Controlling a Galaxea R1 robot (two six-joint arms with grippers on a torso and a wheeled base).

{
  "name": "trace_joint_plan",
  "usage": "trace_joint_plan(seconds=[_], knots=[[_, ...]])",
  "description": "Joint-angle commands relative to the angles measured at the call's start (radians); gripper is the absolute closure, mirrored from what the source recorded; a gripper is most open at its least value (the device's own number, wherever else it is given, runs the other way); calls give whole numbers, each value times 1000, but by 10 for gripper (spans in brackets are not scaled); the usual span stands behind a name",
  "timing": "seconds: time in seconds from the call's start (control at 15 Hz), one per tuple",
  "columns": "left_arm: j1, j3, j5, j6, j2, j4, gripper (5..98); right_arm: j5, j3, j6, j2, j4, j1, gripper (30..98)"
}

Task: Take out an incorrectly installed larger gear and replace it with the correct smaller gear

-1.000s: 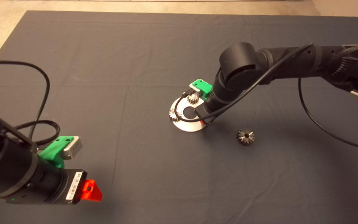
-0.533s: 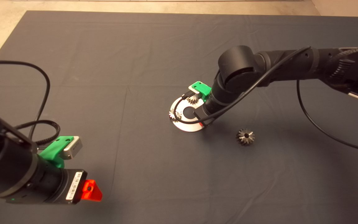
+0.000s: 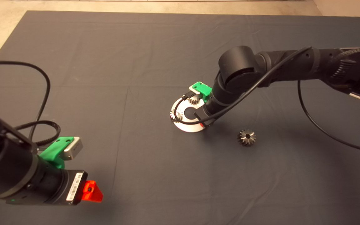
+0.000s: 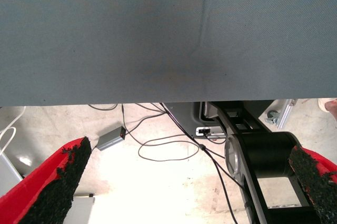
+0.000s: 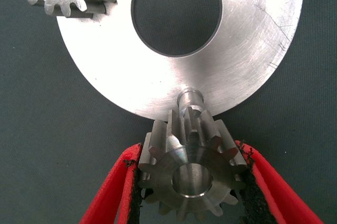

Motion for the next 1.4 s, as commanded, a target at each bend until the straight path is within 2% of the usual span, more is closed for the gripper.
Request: trace_joint_plan(seconds=[0.0,0.27,0.73,1.33], knots=[[-6,13,2,-7,-3,-18,60,-44,-15,3,19,10,26,880],[-6,13,2,-7,-3,-18,59,-47,-21,3,42,-15,25,882],[-6,13,2,-5,-3,-18,59,-57,-22,3,31,-17,25,883],[-6,14,2,-5,-3,-18,59,-59,-32,-5,23,-39,2,882]])
